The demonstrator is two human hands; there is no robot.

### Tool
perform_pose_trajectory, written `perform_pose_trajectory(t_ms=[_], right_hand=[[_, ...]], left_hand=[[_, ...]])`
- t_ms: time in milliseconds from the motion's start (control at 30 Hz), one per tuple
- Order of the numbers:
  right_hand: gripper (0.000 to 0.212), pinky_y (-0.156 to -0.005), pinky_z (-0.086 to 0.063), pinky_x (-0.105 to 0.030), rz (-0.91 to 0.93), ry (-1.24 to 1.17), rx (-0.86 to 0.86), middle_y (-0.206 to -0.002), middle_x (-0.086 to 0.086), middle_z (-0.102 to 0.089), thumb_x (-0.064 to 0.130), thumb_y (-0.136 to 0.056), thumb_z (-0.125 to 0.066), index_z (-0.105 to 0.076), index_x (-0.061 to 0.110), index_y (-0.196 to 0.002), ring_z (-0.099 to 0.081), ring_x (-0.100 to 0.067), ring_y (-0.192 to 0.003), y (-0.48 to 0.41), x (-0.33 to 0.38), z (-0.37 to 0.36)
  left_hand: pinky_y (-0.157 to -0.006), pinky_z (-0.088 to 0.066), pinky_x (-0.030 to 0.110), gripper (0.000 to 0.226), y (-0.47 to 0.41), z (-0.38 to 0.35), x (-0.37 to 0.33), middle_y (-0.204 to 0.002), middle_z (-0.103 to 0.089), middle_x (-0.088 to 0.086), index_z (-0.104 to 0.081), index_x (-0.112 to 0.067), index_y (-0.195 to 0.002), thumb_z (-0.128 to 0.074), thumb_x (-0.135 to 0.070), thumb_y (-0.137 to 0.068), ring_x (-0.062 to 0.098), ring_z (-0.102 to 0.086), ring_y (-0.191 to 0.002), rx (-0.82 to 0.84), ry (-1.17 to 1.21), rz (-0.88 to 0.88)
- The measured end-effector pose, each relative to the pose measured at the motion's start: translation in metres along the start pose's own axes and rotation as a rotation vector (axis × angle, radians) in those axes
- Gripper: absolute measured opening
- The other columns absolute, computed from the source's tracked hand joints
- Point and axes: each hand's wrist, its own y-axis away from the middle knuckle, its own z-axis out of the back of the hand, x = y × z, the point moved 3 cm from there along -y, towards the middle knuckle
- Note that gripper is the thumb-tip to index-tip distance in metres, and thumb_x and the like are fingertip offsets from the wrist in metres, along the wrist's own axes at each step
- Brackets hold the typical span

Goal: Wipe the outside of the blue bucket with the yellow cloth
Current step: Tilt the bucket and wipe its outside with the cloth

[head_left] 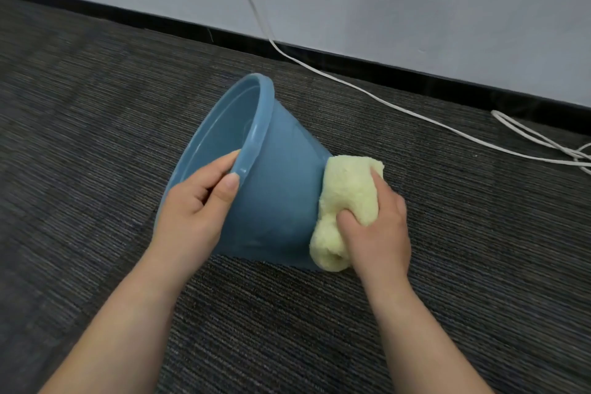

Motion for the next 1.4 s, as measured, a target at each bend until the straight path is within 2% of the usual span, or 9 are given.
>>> perform_pose_trajectory(t_ms=[200, 433, 533, 600, 733, 833, 967, 1067, 1400], right_hand=[[0.074, -0.063, -0.039, -0.022, 0.288, -0.042, 0.068, -0.099, 0.03, -0.023, 0.047, -0.052, -0.046, -0.017, 0.058, -0.119, -0.04, 0.0, -0.087, 0.027, 0.05, -0.01], [0.065, -0.071, -0.033, -0.027, -0.022, -0.095, -0.004, -0.125, 0.005, -0.042, 0.025, -0.07, -0.057, -0.033, 0.038, -0.13, -0.044, -0.012, -0.085, 0.004, 0.0, -0.003], [0.07, -0.069, -0.034, -0.028, 0.007, -0.071, -0.025, -0.124, 0.009, -0.039, 0.036, -0.063, -0.052, -0.028, 0.047, -0.128, -0.046, -0.013, -0.085, 0.021, -0.004, -0.008], [0.074, -0.067, -0.036, -0.029, 0.058, -0.049, -0.023, -0.12, 0.012, -0.034, 0.037, -0.057, -0.049, -0.017, 0.062, -0.119, -0.051, -0.019, -0.09, 0.038, -0.003, -0.013], [0.082, -0.06, -0.045, -0.034, 0.183, 0.03, -0.054, -0.125, -0.012, -0.046, 0.029, -0.052, -0.057, -0.024, 0.055, -0.122, -0.058, -0.035, -0.09, 0.062, 0.0, -0.018], [0.085, -0.059, -0.052, -0.046, 0.237, 0.074, -0.012, -0.122, -0.021, -0.049, 0.023, -0.052, -0.066, -0.031, 0.046, -0.126, -0.059, -0.041, -0.092, 0.072, 0.0, -0.023], [0.085, -0.07, -0.049, -0.04, 0.19, -0.023, 0.027, -0.125, 0.001, -0.038, 0.027, -0.057, -0.065, -0.011, 0.062, -0.113, -0.052, -0.027, -0.102, 0.077, 0.011, -0.02], [0.078, -0.067, -0.037, -0.029, 0.184, -0.063, 0.066, -0.116, 0.021, -0.027, 0.041, -0.054, -0.05, -0.009, 0.074, -0.111, -0.04, -0.003, -0.093, 0.065, 0.038, -0.012], [0.074, -0.077, -0.036, -0.032, 0.386, 0.102, 0.267, -0.136, 0.013, -0.029, 0.043, -0.059, -0.049, -0.016, 0.052, -0.123, -0.041, -0.015, -0.111, 0.072, 0.064, -0.005]], left_hand=[[-0.07, -0.033, -0.007, 0.036, 0.003, -0.004, -0.002, -0.076, -0.051, -0.057, -0.05, -0.052, -0.088, -0.052, -0.016, -0.085, -0.031, -0.046, -0.085, 0.033, -0.033, -0.032], [-0.069, -0.033, -0.007, 0.029, 0.005, -0.001, -0.001, -0.08, -0.053, -0.054, -0.049, -0.052, -0.091, -0.043, -0.026, -0.08, -0.029, -0.047, -0.086, 0.076, -0.038, -0.017], [-0.064, -0.035, -0.003, 0.027, 0.006, 0.003, 0.006, -0.076, -0.061, -0.037, -0.052, -0.057, -0.085, -0.041, -0.034, -0.076, -0.02, -0.052, -0.075, 0.097, -0.05, 0.05], [-0.061, -0.034, -0.004, 0.021, 0.008, 0.009, 0.009, -0.077, -0.058, -0.045, -0.049, -0.055, -0.085, -0.04, -0.04, -0.074, -0.023, -0.051, -0.076, 0.129, -0.107, 0.092], [-0.064, -0.034, 0.001, 0.023, 0.007, 0.016, 0.007, -0.082, -0.055, -0.048, -0.044, -0.059, -0.087, -0.034, -0.065, -0.068, -0.026, -0.048, -0.082, 0.155, -0.24, 0.081], [-0.061, -0.033, 0.006, 0.011, -0.001, 0.016, 0.005, -0.08, -0.058, -0.023, -0.049, -0.047, -0.078, -0.042, -0.045, -0.087, -0.009, -0.052, -0.077, 0.081, -0.276, 0.088], [-0.068, -0.041, 0.025, 0.025, -0.003, 0.014, 0.004, -0.077, -0.06, -0.01, -0.055, -0.035, -0.073, -0.04, -0.026, -0.091, 0.01, -0.054, -0.075, 0.027, -0.168, 0.15], [-0.063, -0.04, 0.012, 0.019, 0.003, 0.007, -0.001, -0.07, -0.064, -0.02, -0.056, -0.038, -0.074, -0.044, -0.036, -0.088, -0.003, -0.055, -0.068, 0.079, -0.157, 0.119], [-0.06, -0.036, 0.0, 0.021, 0.005, -0.003, -0.008, -0.072, -0.06, -0.04, -0.056, -0.044, -0.074, -0.039, -0.039, -0.085, -0.016, -0.052, -0.071, 0.138, -0.124, 0.047]])
